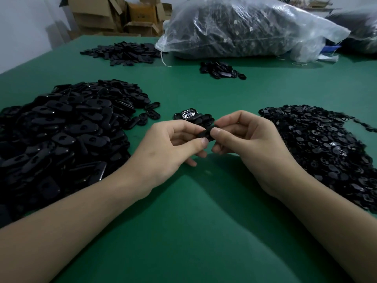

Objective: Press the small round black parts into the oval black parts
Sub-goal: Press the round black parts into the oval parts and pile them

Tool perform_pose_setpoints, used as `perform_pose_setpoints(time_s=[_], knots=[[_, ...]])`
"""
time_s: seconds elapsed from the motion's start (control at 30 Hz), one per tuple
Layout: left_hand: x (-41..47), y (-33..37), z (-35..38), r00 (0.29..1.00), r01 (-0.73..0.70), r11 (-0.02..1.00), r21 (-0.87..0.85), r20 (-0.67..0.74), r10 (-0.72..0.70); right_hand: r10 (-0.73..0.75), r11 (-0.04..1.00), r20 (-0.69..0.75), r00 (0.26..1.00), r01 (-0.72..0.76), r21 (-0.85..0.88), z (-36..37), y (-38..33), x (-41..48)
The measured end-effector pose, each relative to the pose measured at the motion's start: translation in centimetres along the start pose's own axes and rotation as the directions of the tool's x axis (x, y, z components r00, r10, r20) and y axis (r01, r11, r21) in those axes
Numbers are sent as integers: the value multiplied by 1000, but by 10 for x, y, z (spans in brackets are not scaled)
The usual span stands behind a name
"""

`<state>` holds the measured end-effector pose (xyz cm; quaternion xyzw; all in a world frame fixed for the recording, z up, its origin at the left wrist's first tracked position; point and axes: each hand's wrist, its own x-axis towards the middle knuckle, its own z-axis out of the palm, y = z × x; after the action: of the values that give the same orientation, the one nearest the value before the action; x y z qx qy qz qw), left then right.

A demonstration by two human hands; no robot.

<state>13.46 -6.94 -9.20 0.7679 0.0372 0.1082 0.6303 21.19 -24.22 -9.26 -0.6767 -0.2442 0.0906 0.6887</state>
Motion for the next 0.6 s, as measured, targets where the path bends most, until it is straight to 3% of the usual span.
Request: perform_pose_setpoints(time_s=[0.1, 0.17, 0.23, 0.3, 0.4, 0.6], knots=[[2, -1, -2, 1000, 17, 997, -70, -7, -18, -30, 993, -74, 997, 21, -119, -10, -10, 3], [3, -2, -2, 1000, 17, 996, -93, -23, -20, -119, 925, -200, 973, 35, -379, -26, -16, 7], [3, -4, -2, 999, 8, 996, -85, -40, -11, -226, 733, -226, 947, 12, -680, -40, -18, 9], [4, -5, -2, 999, 3, 998, -65, -46, -6, -239, 498, -161, 958, -21, -867, -45, -16, 9], [3, -3, -2, 999, 3, 999, -46, -38, -5, -172, 257, -85, 982, -38, -966, -42, -13, 7], [2, -3, -1, 999, 20, 999, -31, -36, -21, -100, 138, -98, 990, -84, -987, -40, -18, 4]])
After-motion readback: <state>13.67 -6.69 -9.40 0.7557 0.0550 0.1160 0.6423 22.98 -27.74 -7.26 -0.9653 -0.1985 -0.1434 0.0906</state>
